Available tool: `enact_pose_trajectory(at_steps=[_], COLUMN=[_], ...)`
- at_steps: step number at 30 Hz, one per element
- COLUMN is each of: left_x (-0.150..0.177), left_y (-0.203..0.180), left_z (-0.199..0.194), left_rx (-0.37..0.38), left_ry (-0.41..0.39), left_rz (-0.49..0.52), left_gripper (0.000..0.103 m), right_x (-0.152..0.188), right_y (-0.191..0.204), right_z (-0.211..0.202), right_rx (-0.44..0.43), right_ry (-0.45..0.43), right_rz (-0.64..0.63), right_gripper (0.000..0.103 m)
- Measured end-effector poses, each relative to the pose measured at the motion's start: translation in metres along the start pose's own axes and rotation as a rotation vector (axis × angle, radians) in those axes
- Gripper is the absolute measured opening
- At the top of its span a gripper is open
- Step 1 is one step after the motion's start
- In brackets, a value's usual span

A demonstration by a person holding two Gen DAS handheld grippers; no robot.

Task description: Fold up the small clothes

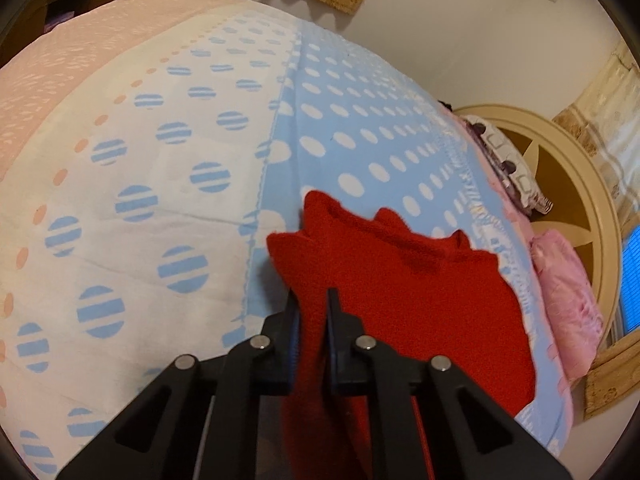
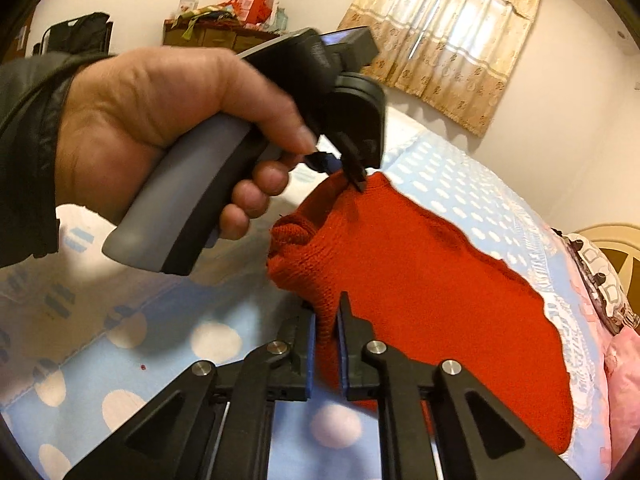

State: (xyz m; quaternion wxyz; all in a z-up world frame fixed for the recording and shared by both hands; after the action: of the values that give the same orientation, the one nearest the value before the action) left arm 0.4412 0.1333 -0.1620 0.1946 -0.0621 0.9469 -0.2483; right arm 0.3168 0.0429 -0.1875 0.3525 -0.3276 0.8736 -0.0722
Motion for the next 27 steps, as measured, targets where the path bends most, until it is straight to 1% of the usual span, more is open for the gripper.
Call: enact_pose_trajectory(at_steps=[7, 10, 13, 17, 21, 27], left_x=[-0.007, -0.012, -0.016, -0.02, -0.025, -0.028], left_y=[-0.012, -0.023, -0.041, -0.071, -0.098, -0.131], left_z=[-0.01, -0.012, -0.014, -0.016, -0.013, -0.004], left_rx=[0.059, 0.098, 0.162, 0.206, 0.227, 0.229], left_ry=[-0.033, -0.048, -0.069, -0.092, -0.094, -0.078], left_rz=[-0.019, -0.016, 0.005, 0.044, 0.071, 0.107], left_gripper=[0.011, 0.011, 0.011, 0.011, 0.011, 0.011], right_x=[0.006, 0.013, 0.02, 0.03, 0.04, 0.049], right_y=[-0.023, -0.038, -0.05, -0.065, -0.079, -0.102], right_z=[-0.022, -0.029, -0.035, -0.044, -0.049, -0.055], right_rx=[0.009, 0.016, 0.026, 0.033, 0.036, 0.028], right_ry=[-0.037, -0.047, -0.059, -0.078, -0.083, -0.081], right_rz=[0.046, 0.079, 0.116, 0.163, 0.215, 0.295], right_gripper=[0.007, 0.007, 0.007, 0.007, 0.007, 0.006])
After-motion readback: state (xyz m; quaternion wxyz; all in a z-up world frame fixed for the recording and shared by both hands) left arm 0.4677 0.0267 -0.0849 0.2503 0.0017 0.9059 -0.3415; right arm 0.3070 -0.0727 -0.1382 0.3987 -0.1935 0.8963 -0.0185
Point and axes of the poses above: each gripper's, at about its wrist camera, not at the fingertips, and z roughly the way its jaws point, y to its left, x to its underside, the point moved 2 cm from there along z, roughly the way its jaws point, and after that the axes turned 11 degrees about y, right-handed, at the moved point
